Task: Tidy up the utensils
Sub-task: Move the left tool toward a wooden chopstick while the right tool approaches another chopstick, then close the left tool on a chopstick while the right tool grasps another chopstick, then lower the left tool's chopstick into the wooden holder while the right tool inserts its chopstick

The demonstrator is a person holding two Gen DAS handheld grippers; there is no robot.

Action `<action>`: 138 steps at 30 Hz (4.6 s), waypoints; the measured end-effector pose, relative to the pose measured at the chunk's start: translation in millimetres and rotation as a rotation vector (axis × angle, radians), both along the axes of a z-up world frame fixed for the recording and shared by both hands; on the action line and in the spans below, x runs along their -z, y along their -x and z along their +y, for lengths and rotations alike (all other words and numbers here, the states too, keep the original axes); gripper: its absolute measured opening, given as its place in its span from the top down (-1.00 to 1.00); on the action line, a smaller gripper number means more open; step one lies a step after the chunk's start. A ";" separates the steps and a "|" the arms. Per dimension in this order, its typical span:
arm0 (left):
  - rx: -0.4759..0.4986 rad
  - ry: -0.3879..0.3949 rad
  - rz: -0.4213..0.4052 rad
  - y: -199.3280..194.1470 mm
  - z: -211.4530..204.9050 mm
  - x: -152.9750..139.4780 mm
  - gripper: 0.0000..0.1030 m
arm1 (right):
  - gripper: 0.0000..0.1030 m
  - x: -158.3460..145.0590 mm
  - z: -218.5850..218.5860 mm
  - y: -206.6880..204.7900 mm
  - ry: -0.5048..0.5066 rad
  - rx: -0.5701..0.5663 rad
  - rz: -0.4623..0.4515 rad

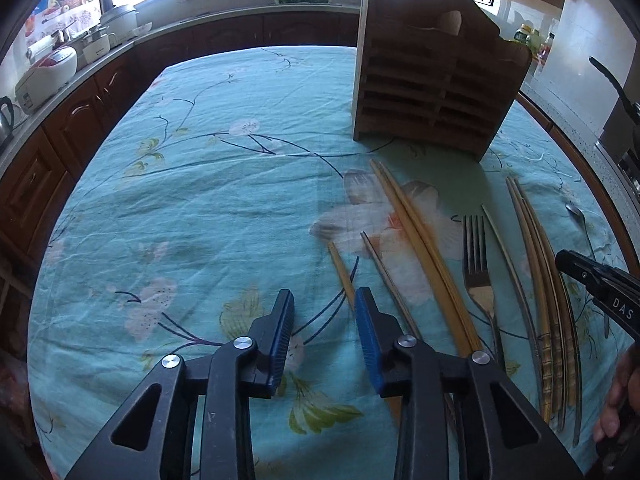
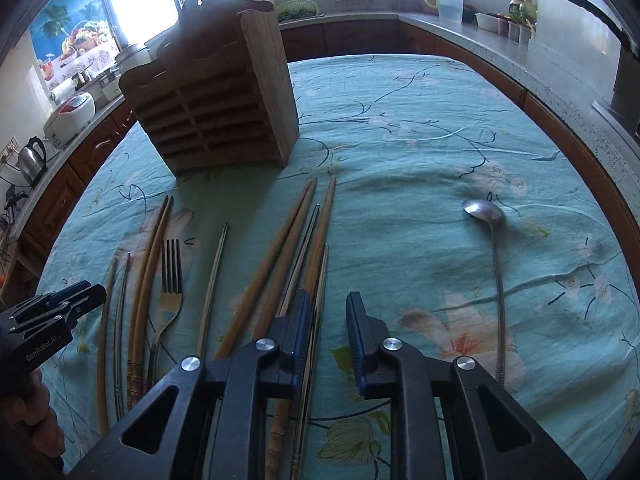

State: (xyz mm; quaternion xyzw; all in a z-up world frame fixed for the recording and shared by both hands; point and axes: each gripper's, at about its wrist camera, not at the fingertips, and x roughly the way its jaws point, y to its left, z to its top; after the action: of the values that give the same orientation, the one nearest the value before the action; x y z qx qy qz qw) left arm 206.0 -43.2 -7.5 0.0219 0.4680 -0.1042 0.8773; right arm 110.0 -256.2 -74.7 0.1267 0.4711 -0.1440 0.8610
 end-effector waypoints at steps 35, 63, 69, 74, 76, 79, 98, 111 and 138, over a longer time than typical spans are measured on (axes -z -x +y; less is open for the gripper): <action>0.097 -0.059 0.035 -2.8 -3.5 3.2 0.44 | 0.80 -9.2 9.6 -3.2 -0.040 -0.044 -0.017; 0.072 -0.049 0.071 -19.1 5.4 7.5 0.26 | 0.79 9.4 -31.6 -87.4 -0.080 -0.045 -0.001; 0.115 -0.117 0.047 -19.9 -17.1 9.3 0.36 | 0.84 8.9 -22.8 -87.2 -0.038 -0.061 -0.007; 0.148 -0.105 0.044 -14.5 -23.0 3.3 0.91 | 0.89 -3.1 -29.4 -75.9 -0.129 -0.046 -0.071; 0.149 -0.069 0.030 -7.7 -18.1 -6.0 0.93 | 0.90 -19.0 -27.5 -63.9 -0.137 -0.049 -0.113; 0.151 0.013 -0.005 3.3 -5.9 -30.5 0.93 | 0.90 -47.5 -24.7 -44.4 -0.149 -0.055 -0.182; 0.190 0.249 -0.337 87.8 80.0 -169.7 0.94 | 0.90 -209.7 0.9 22.0 -0.067 -0.110 -0.518; 0.188 0.263 -0.497 63.2 66.6 -198.3 0.93 | 0.90 -238.0 -10.7 -27.4 -0.010 -0.061 -0.641; 0.011 0.296 -0.485 -102.6 -4.7 -42.9 0.93 | 0.90 -135.8 -61.8 -129.5 -0.062 0.092 -0.687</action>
State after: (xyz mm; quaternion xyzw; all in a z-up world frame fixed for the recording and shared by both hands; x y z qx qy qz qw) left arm 308.6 -47.9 35.3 -0.0797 0.2240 -0.1678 0.9567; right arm 239.5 -318.0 61.0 0.2151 0.1516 -0.1172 0.9576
